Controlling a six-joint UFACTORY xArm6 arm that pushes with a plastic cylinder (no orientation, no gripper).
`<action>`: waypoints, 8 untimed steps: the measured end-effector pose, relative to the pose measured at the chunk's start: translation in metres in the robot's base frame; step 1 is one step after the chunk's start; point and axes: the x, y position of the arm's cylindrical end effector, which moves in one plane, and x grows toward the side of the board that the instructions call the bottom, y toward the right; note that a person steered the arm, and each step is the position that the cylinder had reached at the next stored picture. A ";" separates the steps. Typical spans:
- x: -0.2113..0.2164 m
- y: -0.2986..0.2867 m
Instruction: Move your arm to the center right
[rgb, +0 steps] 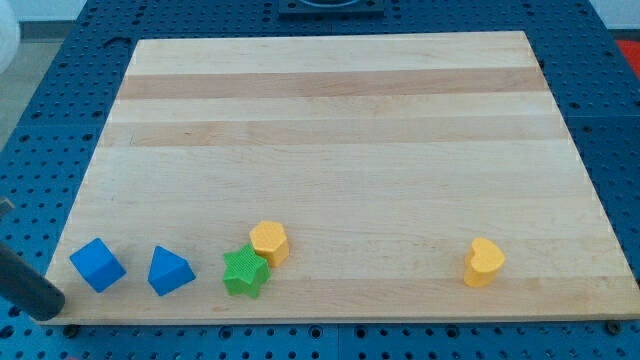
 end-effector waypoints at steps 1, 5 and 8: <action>0.000 0.003; -0.059 0.054; -0.139 -0.022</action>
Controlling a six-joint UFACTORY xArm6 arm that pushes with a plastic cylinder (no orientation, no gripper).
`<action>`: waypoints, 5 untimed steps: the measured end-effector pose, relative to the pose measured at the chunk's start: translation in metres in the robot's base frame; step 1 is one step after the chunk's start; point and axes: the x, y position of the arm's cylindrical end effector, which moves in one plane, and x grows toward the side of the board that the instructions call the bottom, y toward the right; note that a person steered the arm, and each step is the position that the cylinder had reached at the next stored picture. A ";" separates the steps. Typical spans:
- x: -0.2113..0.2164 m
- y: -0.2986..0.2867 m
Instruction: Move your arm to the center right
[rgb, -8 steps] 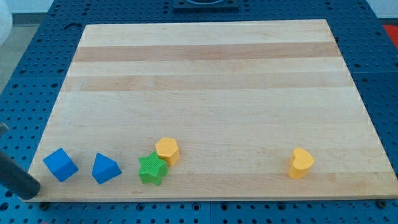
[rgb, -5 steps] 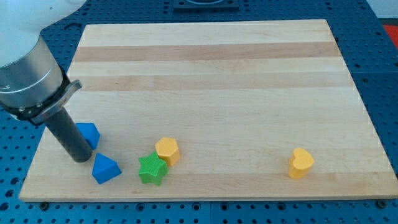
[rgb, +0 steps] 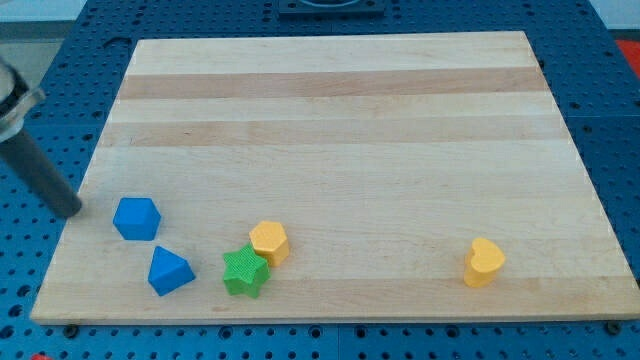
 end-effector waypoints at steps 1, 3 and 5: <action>-0.103 0.049; -0.281 0.252; -0.285 0.293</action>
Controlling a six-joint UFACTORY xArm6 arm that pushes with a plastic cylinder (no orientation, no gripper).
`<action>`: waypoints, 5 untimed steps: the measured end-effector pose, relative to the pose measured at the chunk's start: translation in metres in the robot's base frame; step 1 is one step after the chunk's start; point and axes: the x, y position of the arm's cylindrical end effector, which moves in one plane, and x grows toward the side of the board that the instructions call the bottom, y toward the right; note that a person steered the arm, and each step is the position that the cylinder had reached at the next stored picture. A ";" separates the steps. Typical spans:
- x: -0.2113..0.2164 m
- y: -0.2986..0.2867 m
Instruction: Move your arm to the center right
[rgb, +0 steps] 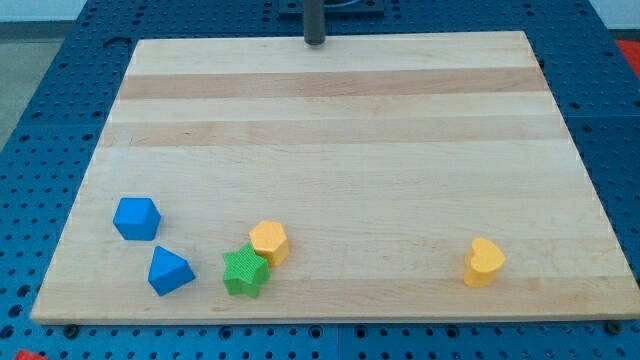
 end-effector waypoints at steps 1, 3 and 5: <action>0.002 0.074; -0.001 0.148; 0.000 0.249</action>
